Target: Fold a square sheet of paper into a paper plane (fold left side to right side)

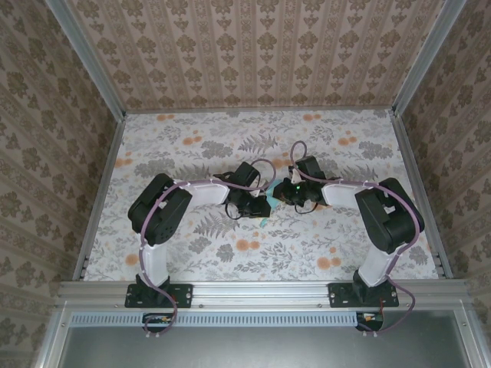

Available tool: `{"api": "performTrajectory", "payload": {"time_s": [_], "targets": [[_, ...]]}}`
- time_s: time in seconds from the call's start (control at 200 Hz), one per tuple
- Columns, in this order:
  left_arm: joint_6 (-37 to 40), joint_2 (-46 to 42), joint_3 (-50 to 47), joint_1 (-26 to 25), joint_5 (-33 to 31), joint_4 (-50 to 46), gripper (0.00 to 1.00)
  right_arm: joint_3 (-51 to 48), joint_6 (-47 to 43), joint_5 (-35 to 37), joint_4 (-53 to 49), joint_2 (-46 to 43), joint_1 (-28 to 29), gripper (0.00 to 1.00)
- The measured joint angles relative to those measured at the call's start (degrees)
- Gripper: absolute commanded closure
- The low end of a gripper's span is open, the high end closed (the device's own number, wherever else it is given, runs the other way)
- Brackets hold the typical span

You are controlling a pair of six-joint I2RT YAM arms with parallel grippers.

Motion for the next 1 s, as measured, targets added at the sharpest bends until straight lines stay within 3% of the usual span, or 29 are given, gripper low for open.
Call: {"api": "performTrajectory", "payload": {"time_s": [1.0], "targets": [[0.0, 0.3, 0.6, -0.3, 0.0, -1.5, 0.85, 5.3, -9.1, 3.1, -8.1, 4.9, -1.1, 0.85]]}}
